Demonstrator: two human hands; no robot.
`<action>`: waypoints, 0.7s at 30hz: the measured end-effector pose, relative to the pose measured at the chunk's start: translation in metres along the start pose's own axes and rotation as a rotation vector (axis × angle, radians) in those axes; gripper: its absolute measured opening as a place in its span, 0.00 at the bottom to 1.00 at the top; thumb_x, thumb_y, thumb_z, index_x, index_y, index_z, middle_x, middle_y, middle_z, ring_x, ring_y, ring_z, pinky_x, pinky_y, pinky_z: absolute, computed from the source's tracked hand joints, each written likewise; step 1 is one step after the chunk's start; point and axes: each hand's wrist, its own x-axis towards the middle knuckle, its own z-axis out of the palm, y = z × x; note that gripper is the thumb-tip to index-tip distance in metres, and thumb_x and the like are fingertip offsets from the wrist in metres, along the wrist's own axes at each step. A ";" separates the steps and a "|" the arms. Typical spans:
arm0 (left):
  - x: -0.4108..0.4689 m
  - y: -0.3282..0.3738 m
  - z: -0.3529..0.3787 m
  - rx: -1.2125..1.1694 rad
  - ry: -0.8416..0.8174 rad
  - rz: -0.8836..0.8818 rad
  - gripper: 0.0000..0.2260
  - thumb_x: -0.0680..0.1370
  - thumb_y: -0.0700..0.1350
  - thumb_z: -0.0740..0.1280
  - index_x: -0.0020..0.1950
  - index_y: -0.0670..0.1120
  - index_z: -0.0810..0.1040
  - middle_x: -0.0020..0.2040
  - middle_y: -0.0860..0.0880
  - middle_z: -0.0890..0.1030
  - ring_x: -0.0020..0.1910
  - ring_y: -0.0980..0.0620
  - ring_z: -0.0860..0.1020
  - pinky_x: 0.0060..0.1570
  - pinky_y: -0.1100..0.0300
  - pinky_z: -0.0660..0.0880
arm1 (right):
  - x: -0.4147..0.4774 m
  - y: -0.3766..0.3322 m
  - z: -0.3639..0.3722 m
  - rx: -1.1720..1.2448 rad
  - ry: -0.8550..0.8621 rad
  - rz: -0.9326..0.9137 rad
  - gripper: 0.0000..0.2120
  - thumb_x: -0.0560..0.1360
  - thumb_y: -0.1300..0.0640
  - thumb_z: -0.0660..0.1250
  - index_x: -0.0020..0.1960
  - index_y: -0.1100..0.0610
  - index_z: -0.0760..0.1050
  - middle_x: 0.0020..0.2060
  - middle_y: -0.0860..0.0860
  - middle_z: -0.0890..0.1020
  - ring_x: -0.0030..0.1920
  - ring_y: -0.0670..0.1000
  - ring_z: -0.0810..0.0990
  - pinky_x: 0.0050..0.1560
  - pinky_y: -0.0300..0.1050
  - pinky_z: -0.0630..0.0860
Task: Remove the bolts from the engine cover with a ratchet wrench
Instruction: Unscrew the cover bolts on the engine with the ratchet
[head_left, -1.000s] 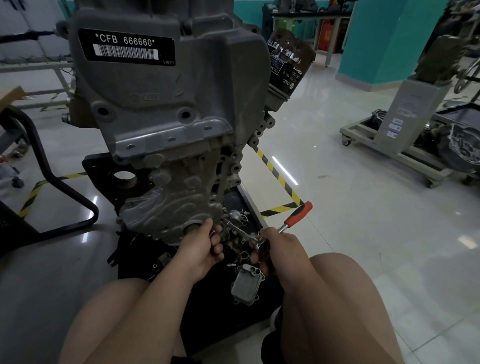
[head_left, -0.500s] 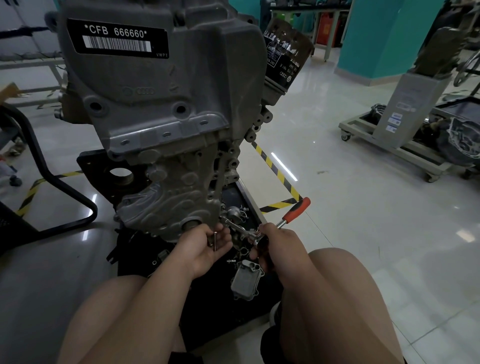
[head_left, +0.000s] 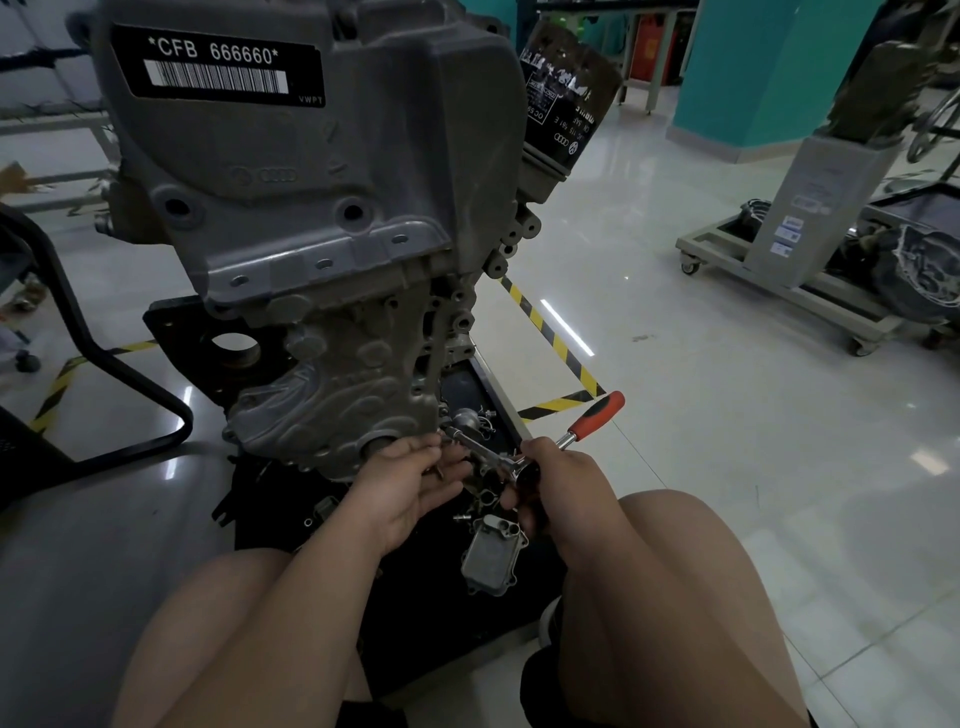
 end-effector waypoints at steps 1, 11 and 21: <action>0.001 0.000 0.000 0.014 0.008 0.005 0.05 0.83 0.38 0.58 0.49 0.43 0.72 0.35 0.47 0.85 0.34 0.51 0.84 0.27 0.62 0.78 | 0.000 0.000 0.000 -0.004 0.000 0.003 0.17 0.79 0.52 0.58 0.37 0.60 0.75 0.27 0.55 0.81 0.20 0.50 0.70 0.25 0.39 0.66; 0.000 0.001 0.003 0.001 -0.060 -0.194 0.12 0.81 0.42 0.58 0.38 0.43 0.72 0.26 0.50 0.74 0.20 0.57 0.70 0.18 0.69 0.64 | 0.002 0.001 0.001 -0.017 0.012 -0.001 0.17 0.79 0.51 0.58 0.37 0.60 0.74 0.26 0.54 0.81 0.20 0.50 0.70 0.25 0.39 0.66; -0.001 0.008 0.003 -0.205 -0.118 -0.247 0.14 0.82 0.48 0.56 0.42 0.47 0.77 0.29 0.52 0.78 0.21 0.56 0.69 0.19 0.69 0.60 | 0.001 0.000 -0.001 -0.051 0.052 -0.068 0.14 0.77 0.54 0.59 0.40 0.62 0.76 0.26 0.55 0.81 0.20 0.50 0.70 0.26 0.41 0.68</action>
